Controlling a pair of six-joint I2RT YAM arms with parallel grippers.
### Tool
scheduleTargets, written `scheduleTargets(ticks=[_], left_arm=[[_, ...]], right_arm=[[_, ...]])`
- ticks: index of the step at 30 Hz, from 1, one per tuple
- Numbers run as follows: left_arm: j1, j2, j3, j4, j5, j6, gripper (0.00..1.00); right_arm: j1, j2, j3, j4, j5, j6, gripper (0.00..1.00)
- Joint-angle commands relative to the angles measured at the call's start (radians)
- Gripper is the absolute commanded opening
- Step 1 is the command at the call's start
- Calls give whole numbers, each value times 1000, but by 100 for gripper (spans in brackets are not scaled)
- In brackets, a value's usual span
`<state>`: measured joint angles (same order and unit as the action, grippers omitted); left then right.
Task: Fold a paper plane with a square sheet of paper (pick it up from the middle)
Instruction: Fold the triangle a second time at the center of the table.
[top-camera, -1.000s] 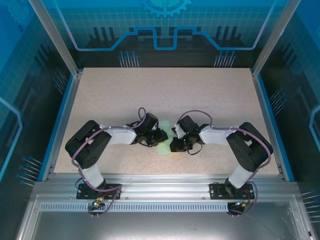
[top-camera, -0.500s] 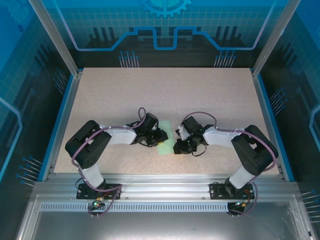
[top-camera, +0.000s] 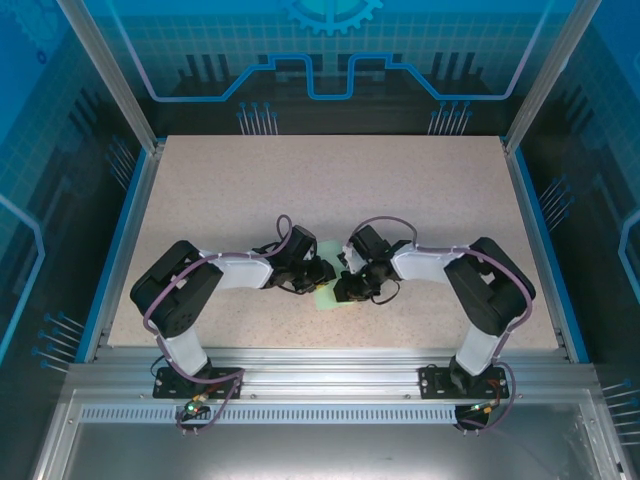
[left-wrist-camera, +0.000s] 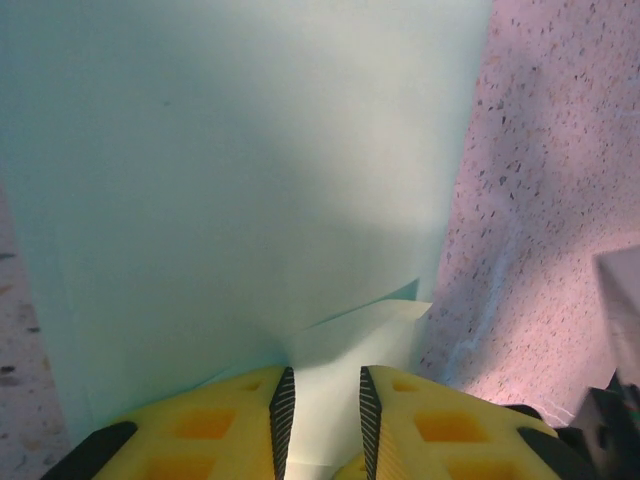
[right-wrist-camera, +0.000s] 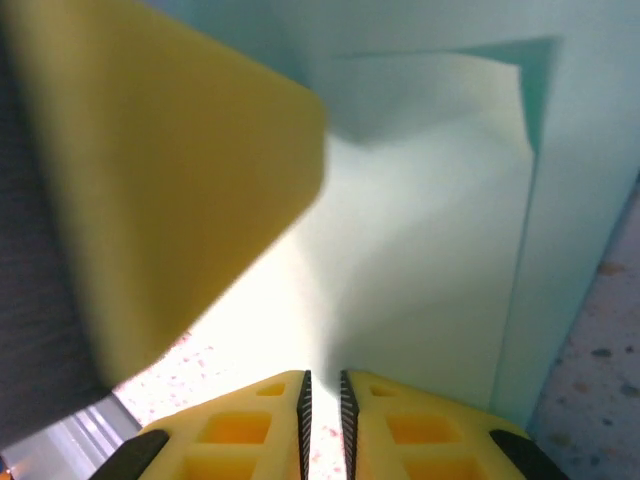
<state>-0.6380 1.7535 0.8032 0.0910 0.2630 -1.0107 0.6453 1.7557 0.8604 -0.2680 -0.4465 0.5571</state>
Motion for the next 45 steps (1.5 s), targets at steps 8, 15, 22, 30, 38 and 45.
scheduleTargets(ticks=[8, 15, 22, 30, 38, 45], left_arm=[[3, 4, -15, -59, -45, 23, 29], [3, -3, -19, -55, -44, 22, 29], [3, -9, -22, -55, -42, 23, 29], [4, -13, -27, -55, -45, 24, 29], [3, -7, -21, -55, -43, 21, 29], [4, -7, -22, -63, -44, 26, 29]], right_arm=[[-17, 12, -122, 20, 4, -5, 18], [-21, -30, -134, -5, 12, -12, 18], [-21, -68, -122, -29, 5, -17, 18], [2, -75, -23, -54, -46, -50, 19], [-1, 18, 67, -102, -50, -114, 20], [-16, 72, 25, -60, 0, -89, 19]])
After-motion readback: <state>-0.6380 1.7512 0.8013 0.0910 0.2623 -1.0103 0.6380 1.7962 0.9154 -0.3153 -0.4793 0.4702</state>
